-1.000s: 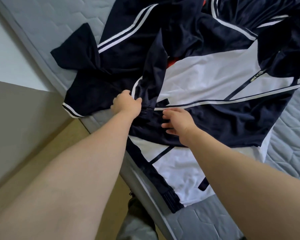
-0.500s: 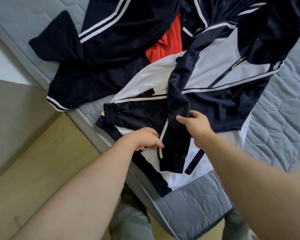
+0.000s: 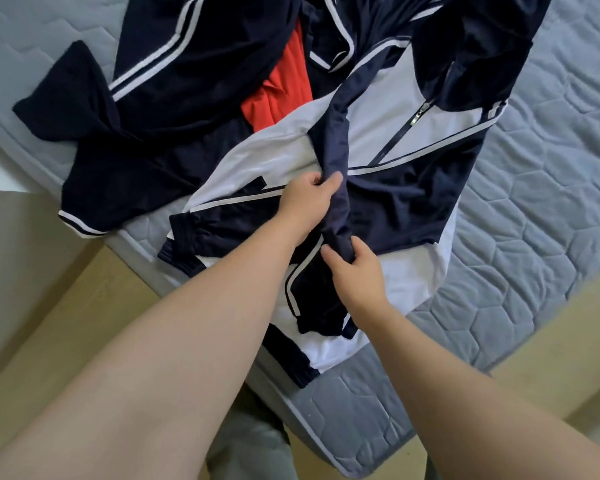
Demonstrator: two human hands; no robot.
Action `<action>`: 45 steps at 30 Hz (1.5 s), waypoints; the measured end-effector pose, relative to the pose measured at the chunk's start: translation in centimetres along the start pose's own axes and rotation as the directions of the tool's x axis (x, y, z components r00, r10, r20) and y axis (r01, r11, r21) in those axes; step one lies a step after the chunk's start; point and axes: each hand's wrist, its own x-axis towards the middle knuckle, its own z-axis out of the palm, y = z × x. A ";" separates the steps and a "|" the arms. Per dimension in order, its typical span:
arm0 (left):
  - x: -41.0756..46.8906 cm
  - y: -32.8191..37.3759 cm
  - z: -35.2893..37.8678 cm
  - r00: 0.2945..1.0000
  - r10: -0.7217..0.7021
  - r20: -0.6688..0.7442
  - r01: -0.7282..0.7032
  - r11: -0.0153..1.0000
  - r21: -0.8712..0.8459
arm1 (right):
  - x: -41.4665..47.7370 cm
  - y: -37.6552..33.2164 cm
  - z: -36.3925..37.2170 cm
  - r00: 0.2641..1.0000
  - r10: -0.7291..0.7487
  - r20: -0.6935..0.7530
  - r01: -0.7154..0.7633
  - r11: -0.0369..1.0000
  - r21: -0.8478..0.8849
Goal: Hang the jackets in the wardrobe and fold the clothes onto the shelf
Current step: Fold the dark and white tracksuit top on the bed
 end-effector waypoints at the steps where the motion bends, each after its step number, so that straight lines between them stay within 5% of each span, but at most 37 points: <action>1: 0.3 0.6 0.2 0.999 -0.050 0.007 0.051 0.998 -0.041 | 0.1 0.0 -0.3 0.998 0.065 -0.001 -0.064 0.992 0.109; 4: 2.0 1.6 0.6 0.983 -0.185 0.008 0.184 0.967 -0.179 | 0.9 -0.1 -1.6 0.968 0.244 0.065 -0.251 0.909 0.333; 8: 4.7 3.2 1.1 0.970 -0.241 -0.002 0.227 0.916 -0.332 | 2.2 0.6 -3.4 0.875 0.397 0.276 -0.481 0.660 0.577; 14: 8.4 6.3 0.9 0.956 -0.280 -0.086 0.210 0.860 -0.465 | 3.1 3.5 -5.4 0.768 0.473 0.432 -0.634 0.459 0.622; 21: 12.0 7.5 -3.2 0.928 -0.203 -0.313 0.094 0.939 -0.332 | 3.9 4.1 -3.3 0.690 0.481 0.540 -0.679 0.689 0.254; 24: 12.7 7.4 -3.6 0.948 -0.200 -0.249 0.072 0.893 -0.445 | 4.8 2.5 -2.3 0.638 0.496 0.589 -0.615 0.789 0.001; 26: 12.6 7.1 -3.4 0.968 -0.181 -0.175 0.088 0.894 -0.439 | 5.4 1.2 -1.7 0.702 0.506 0.501 -0.484 0.855 -0.186; 29: 12.6 6.5 -3.7 0.979 -0.152 -0.136 0.070 0.878 -0.474 | 6.6 0.4 -0.7 0.962 0.243 0.126 -0.179 0.907 -0.380; 32: 12.9 5.9 -4.1 0.987 -0.096 -0.129 0.028 0.892 -0.452 | 7.2 -0.8 -0.1 0.974 -0.129 -0.188 0.020 0.869 -0.495; 35: 13.0 5.7 -4.7 0.993 -0.103 -0.058 0.068 0.897 -0.437 | 7.6 -1.8 1.6 0.957 -0.291 -0.001 0.214 0.707 -0.674; 37: 13.1 5.6 -5.1 0.994 -0.107 -0.026 0.087 0.911 -0.403 | 8.1 -1.7 3.0 0.966 -0.209 0.155 0.247 0.547 -0.800; 39: 13.4 5.4 -5.3 0.994 -0.108 -0.013 0.096 0.924 -0.370 | 8.8 -1.1 3.6 0.981 -0.116 0.155 0.192 0.487 -0.852; 42: 14.3 5.4 -5.8 0.994 -0.098 -0.052 0.075 0.938 -0.340 | 9.3 -0.1 3.5 0.986 -0.126 0.110 0.163 0.580 -0.798; 45: 15.3 5.5 -6.1 0.988 -0.096 -0.118 0.048 0.932 -0.359 | 9.5 0.1 1.9 0.993 -0.053 0.108 0.105 0.818 -0.565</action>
